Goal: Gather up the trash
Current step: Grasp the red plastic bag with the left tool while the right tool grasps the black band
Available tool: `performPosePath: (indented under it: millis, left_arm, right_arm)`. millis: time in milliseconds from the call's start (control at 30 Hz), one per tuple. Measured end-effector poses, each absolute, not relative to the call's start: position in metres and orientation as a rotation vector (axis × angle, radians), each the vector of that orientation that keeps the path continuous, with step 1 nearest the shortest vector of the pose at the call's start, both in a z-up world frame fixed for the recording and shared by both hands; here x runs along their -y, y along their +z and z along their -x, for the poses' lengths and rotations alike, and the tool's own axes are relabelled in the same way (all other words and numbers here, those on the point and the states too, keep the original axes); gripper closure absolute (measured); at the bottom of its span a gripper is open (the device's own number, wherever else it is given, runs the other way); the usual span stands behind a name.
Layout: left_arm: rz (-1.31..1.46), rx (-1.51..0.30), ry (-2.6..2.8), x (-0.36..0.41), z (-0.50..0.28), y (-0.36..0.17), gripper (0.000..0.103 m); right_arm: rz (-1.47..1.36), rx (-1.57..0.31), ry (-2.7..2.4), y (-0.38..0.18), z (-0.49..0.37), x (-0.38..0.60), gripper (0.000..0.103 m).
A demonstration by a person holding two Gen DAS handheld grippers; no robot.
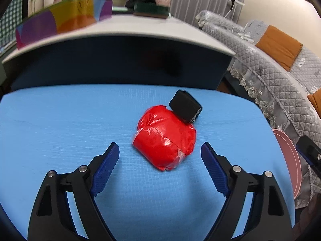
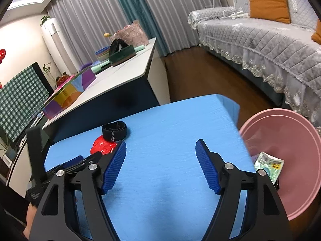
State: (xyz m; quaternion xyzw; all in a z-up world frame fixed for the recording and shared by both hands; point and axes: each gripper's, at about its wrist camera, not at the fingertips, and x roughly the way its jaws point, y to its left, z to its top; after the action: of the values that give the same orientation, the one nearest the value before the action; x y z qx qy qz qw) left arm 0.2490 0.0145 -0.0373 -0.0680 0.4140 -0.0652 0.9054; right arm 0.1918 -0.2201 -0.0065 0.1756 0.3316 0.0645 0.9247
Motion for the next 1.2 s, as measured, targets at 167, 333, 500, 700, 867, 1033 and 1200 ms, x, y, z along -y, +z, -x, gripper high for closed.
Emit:
performPosePath:
  millis: [167, 333, 500, 700, 867, 1033, 1200]
  left_arm:
    - [0.159, -0.910, -0.134, -0.016, -0.260, -0.047, 0.022]
    - [0.172, -0.927, -0.134, -0.017, -0.264, -0.053, 0.035]
    - [0.226, -0.928, -0.137, -0.034, -0.264, -0.052, 0.055]
    - [0.238, -0.915, -0.056, -0.059, -0.257, -0.052, 0.059]
    - [0.287, -0.894, 0.037, -0.089, -0.252, -0.049, 0.064]
    - [0.295, -0.889, 0.047, -0.093, -0.251, -0.049, 0.066]
    - [0.293, -0.885, 0.045, -0.093, -0.250, -0.046, 0.066]
  right_arm:
    - [-0.341, -0.711, 0.180, -0.009, -0.209, 0.209, 0.029]
    - [-0.359, -0.731, 0.221, -0.009, -0.238, 0.194, 0.027]
    - [-0.327, -0.763, 0.268, -0.015, -0.268, 0.165, 0.027]
    - [-0.244, -0.832, 0.338, -0.034, -0.303, 0.116, 0.021]
    - [-0.166, -0.878, 0.336, -0.043, -0.324, 0.089, 0.020]
    - [-0.083, -0.922, 0.333, -0.051, -0.334, 0.069, 0.050]
    - [-0.104, -0.918, 0.326, -0.048, -0.323, 0.077, 0.089]
